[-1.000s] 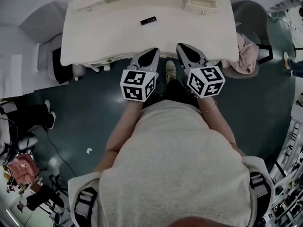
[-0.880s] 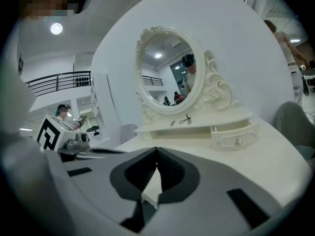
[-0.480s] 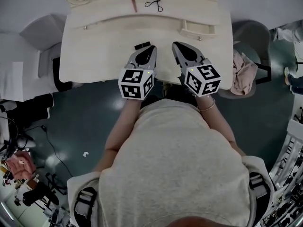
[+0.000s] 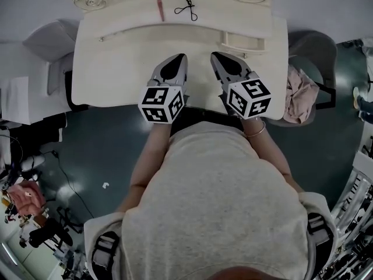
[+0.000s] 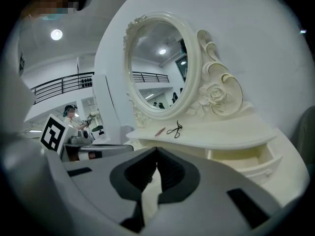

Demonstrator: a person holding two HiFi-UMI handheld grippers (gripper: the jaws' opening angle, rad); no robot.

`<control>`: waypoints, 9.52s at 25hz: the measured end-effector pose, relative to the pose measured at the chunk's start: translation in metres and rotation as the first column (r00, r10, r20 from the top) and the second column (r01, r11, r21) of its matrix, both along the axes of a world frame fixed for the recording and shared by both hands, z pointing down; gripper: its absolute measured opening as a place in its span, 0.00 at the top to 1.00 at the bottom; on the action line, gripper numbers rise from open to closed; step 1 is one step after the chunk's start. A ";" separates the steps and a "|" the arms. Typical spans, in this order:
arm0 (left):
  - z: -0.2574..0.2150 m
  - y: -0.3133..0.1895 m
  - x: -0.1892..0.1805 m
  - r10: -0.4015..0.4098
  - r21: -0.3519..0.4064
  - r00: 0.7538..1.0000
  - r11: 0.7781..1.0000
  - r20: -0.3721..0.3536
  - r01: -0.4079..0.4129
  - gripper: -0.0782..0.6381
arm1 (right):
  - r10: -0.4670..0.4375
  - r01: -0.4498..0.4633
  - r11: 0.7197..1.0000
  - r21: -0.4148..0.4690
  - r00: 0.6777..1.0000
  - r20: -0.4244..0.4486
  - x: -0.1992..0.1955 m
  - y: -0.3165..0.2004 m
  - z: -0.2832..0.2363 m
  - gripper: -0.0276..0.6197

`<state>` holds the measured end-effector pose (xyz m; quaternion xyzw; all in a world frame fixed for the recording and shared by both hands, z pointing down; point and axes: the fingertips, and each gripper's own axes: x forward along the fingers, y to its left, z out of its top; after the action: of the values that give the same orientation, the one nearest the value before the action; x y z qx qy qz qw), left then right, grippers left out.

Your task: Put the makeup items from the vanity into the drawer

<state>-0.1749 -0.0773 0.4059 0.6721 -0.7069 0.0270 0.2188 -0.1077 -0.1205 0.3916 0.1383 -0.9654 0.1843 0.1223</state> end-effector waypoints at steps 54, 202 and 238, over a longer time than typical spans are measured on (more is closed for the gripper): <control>0.136 0.030 -0.035 0.701 -0.528 0.712 0.618 0.035 -0.582 0.68 | 0.114 -0.143 0.970 -0.198 0.982 -0.153 -0.023 0.010 0.071 0.95; 0.064 -0.159 0.159 0.817 -0.310 0.515 0.576 0.259 -0.757 0.74 | 0.438 -0.449 0.866 -0.220 0.893 -0.102 0.119 -0.076 0.069 0.95; 0.046 -0.137 0.117 0.779 -0.316 0.573 0.627 0.254 -0.712 0.75 | 0.436 -0.445 0.873 -0.200 0.895 -0.092 0.113 -0.068 0.062 0.94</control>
<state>-0.0577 -0.2141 0.4522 0.8672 -0.3780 0.3052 0.1097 0.0052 -0.1884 0.4537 0.3443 -0.8797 0.3079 0.1128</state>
